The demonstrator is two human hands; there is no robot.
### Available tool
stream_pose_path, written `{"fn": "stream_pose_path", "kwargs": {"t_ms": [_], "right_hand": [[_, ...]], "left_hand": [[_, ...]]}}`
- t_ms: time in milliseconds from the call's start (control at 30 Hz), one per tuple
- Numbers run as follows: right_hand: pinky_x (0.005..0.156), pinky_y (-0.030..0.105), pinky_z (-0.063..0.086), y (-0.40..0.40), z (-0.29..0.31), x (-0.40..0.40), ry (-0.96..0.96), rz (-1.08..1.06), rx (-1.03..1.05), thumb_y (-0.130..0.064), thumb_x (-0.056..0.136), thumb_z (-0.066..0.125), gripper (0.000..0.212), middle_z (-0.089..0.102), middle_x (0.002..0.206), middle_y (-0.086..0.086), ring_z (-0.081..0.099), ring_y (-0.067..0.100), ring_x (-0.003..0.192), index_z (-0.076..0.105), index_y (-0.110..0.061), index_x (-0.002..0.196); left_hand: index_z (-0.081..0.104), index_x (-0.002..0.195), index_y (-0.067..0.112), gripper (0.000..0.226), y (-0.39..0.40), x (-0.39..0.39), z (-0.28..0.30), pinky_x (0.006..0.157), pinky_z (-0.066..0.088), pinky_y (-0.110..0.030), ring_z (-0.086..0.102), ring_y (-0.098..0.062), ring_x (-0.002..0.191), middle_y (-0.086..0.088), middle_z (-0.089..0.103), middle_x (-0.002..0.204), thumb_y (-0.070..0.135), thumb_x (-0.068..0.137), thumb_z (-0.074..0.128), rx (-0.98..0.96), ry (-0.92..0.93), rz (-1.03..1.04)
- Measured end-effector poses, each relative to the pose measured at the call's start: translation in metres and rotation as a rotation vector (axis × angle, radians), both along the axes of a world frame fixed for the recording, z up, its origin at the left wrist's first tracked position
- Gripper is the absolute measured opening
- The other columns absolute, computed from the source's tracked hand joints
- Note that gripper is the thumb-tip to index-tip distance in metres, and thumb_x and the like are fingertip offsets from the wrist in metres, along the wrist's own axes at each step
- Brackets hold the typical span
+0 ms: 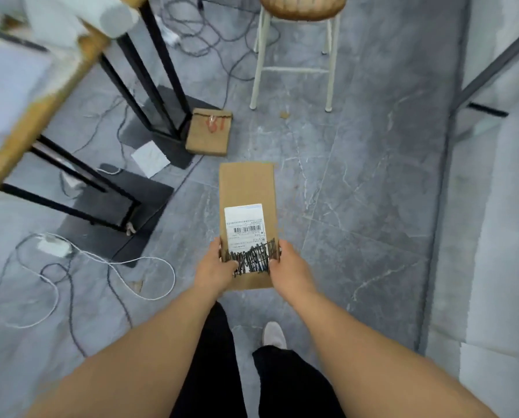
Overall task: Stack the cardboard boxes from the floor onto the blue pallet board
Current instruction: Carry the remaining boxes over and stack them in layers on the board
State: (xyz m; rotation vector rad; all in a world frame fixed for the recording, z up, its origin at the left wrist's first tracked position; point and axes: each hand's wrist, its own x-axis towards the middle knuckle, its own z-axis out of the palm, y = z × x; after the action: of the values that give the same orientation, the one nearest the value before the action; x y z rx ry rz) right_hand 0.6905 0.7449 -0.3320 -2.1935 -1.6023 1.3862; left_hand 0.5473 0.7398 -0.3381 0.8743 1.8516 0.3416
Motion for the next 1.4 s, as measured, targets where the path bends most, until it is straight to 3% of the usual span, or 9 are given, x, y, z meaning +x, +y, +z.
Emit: {"fn": "stream_pose_path", "kwargs": {"t_ms": [133,267,400,567,967,1133,1300,1400], "right_hand": [[0.076,0.033,0.044,-0.016,0.033,-0.027,0.037,0.214,0.047,-0.010,0.090,0.041,0.028,0.062,0.112,0.009,0.058,0.030,0.100,0.045,-0.017,0.117],[0.079,0.036,0.046,-0.034,0.056,-0.069,0.077,0.406,0.076,-0.009,0.089,0.040,0.031,0.062,0.111,0.012,0.058,0.032,0.100,0.044,-0.017,0.118],[0.080,0.036,0.046,-0.050,0.073,-0.118,0.137,0.588,0.121,-0.010,0.088,0.041,0.028,0.063,0.111,0.012,0.058,0.032,0.100,0.047,-0.017,0.114],[0.082,0.037,0.048,-0.072,0.087,-0.169,0.138,0.825,0.170,-0.012,0.089,0.042,0.028,0.060,0.114,0.010,0.056,0.032,0.101,0.044,-0.017,0.116],[0.084,0.033,0.043,-0.191,0.098,-0.282,0.059,1.139,0.219,-0.009,0.087,0.041,0.039,0.059,0.120,0.010,0.055,0.031,0.108,0.044,-0.019,0.125],[0.080,0.033,0.045,-0.262,0.107,-0.353,0.126,1.229,0.191,-0.006,0.082,0.040,0.041,0.063,0.113,0.010,0.057,0.030,0.100,0.051,-0.022,0.118],[0.073,0.031,0.040,-0.338,0.114,-0.426,0.195,1.298,0.230,-0.008,0.080,0.043,0.041,0.063,0.110,0.007,0.057,0.029,0.099,0.052,-0.026,0.116],[0.072,0.030,0.040,-0.386,0.111,-0.466,0.227,1.335,0.231,-0.009,0.080,0.045,0.038,0.063,0.111,0.006,0.057,0.028,0.100,0.051,-0.024,0.115]], "left_hand": [[0.042,0.133,0.022,0.056,-0.044,-0.022,0.041,0.087,0.048,-0.036,0.059,-0.024,0.101,-0.003,0.062,0.120,0.000,0.082,0.053,0.053,0.039,0.210],[0.029,0.144,0.025,0.068,-0.087,-0.053,0.074,0.091,0.048,-0.039,0.055,-0.026,0.109,-0.003,0.055,0.131,0.003,0.085,0.052,0.064,0.112,0.430],[0.032,0.141,0.027,0.062,-0.128,-0.088,0.097,0.072,0.046,-0.030,0.053,-0.023,0.094,-0.003,0.056,0.130,0.006,0.085,0.052,0.083,0.219,0.587],[0.041,0.131,0.026,0.054,-0.175,-0.123,0.107,0.081,0.051,-0.041,0.059,-0.028,0.100,-0.004,0.061,0.120,0.002,0.084,0.049,0.140,0.191,0.783],[0.039,0.133,0.029,0.056,-0.318,-0.204,0.102,0.088,0.049,-0.039,0.056,-0.027,0.105,-0.002,0.060,0.122,0.004,0.085,0.049,0.136,0.136,1.086],[0.042,0.130,0.030,0.052,-0.395,-0.254,0.105,0.079,0.049,-0.033,0.056,-0.024,0.099,-0.001,0.061,0.117,0.005,0.085,0.048,0.189,0.126,1.241],[0.042,0.131,0.031,0.055,-0.474,-0.312,0.110,0.083,0.048,-0.034,0.056,-0.025,0.104,0.000,0.062,0.119,0.006,0.082,0.050,0.204,0.182,1.338],[0.044,0.129,0.029,0.052,-0.520,-0.344,0.108,0.078,0.045,-0.030,0.056,-0.025,0.101,-0.001,0.062,0.118,0.007,0.082,0.050,0.198,0.213,1.423]]}}
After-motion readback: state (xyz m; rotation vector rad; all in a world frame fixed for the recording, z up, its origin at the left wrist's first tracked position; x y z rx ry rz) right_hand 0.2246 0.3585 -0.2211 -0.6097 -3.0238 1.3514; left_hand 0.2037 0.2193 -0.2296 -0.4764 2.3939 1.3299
